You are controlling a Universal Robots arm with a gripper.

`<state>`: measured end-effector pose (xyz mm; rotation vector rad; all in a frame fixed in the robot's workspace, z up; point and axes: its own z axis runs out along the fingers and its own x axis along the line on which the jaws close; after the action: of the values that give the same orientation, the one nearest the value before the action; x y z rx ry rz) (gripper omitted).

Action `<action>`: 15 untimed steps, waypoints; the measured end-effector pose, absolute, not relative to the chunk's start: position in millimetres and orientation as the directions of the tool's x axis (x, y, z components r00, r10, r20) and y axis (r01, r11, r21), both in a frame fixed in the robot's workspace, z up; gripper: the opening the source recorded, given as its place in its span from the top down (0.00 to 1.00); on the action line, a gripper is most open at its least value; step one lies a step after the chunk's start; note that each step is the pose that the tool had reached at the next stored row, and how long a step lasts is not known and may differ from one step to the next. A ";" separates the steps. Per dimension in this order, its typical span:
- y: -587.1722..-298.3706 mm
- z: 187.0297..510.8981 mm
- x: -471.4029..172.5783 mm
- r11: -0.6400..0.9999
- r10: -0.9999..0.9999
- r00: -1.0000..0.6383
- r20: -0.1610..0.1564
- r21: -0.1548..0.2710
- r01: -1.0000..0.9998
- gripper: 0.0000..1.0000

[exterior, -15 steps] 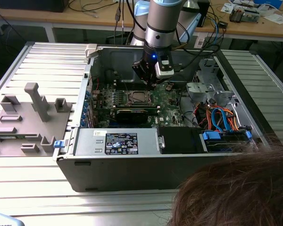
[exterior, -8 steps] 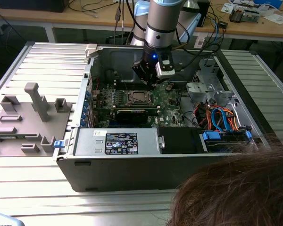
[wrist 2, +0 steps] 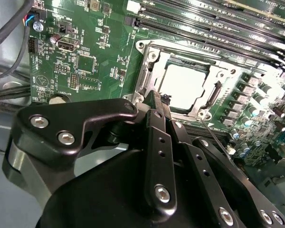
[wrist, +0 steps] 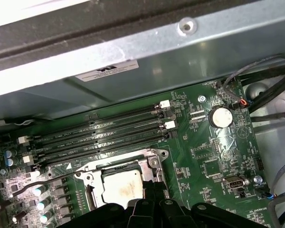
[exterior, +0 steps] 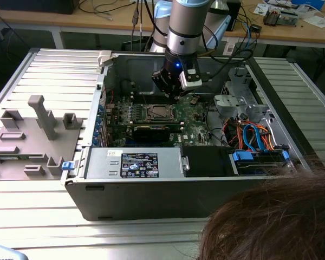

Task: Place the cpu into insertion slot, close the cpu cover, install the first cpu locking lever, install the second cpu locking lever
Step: 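Install the first cpu locking lever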

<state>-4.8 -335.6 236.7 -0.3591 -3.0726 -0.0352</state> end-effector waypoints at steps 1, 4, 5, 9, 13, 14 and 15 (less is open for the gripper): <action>-335.6 236.7 -4.8 0.974 0.227 -0.973 0.050 0.017 0.228 0.89; -335.6 236.7 -4.8 0.976 0.217 -0.975 0.050 0.017 0.218 0.89; -335.6 236.7 -4.8 0.976 0.214 -0.976 0.050 0.017 0.215 0.89; -335.6 236.7 -4.8 0.979 0.201 -0.978 0.050 0.017 0.202 0.89; -335.6 236.7 -4.8 0.982 0.189 -0.981 0.050 0.017 0.190 0.89; -335.6 236.7 -4.8 0.982 0.186 -0.981 0.050 0.017 0.187 0.89; -335.6 236.7 -4.8 0.983 0.182 -0.982 0.050 0.017 0.183 0.89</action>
<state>-4.8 -335.6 236.7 -0.2830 -3.0801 -0.0334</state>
